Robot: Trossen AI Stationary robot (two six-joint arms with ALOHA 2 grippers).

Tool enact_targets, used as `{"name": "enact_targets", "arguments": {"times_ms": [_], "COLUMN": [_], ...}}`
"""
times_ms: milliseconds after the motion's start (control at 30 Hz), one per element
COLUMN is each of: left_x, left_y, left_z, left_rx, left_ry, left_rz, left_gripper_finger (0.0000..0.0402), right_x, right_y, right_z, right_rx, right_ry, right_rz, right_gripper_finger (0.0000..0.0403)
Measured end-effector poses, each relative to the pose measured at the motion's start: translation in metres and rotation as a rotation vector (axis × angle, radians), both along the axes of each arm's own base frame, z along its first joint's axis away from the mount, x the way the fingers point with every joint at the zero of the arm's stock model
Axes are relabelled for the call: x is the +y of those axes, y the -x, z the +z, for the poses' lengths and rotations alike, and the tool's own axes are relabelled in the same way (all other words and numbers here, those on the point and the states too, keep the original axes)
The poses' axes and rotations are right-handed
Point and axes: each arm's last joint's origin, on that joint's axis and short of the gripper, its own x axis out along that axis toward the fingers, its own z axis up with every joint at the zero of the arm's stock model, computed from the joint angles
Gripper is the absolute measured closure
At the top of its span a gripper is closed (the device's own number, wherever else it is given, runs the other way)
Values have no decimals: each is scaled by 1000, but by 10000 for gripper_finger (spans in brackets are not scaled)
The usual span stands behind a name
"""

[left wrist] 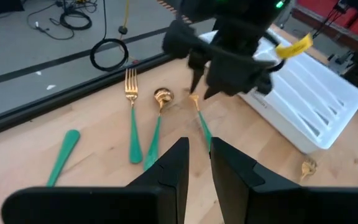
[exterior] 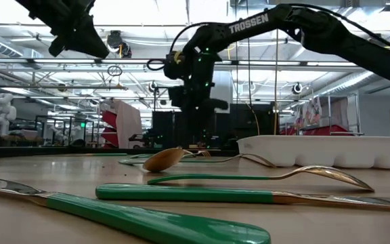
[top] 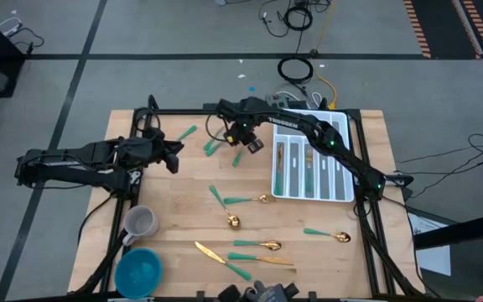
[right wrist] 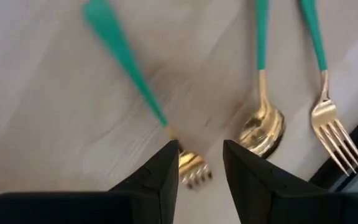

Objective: Sort silverware
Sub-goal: Put the top right green fork into the white cutlery tray

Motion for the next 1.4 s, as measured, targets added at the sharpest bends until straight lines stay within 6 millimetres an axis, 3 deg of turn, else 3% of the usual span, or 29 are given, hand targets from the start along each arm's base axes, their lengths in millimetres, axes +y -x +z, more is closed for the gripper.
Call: {"name": "enact_targets", "arguments": {"times_ms": [433, 700, 900, 1200, 1400], "left_x": [0, 0, 0, 0, 0], "left_y": [0, 0, 0, 0, 0], "left_z": [0, 0, 0, 0, 0], "left_rx": [5, 6, 5, 5, 5], "left_ry": [0, 0, 0, 0, -1], "left_rz": [-1, -1, -1, -1, -1], "left_gripper_finger": [329, 329, 329, 329, 329], "right_x": [-3, 14, 15, 13, 6], "right_y": [5, 1, 2, -2, 0], "right_z": [3, -23, -42, -45, -47], "right_rx": [9, 50, 101, 76, 70], "right_ry": [-20, -64, -2, 58, 60], "right_rz": [131, 168, 162, 168, 163], "right_gripper_finger": [284, 284, 284, 286, 322]}}
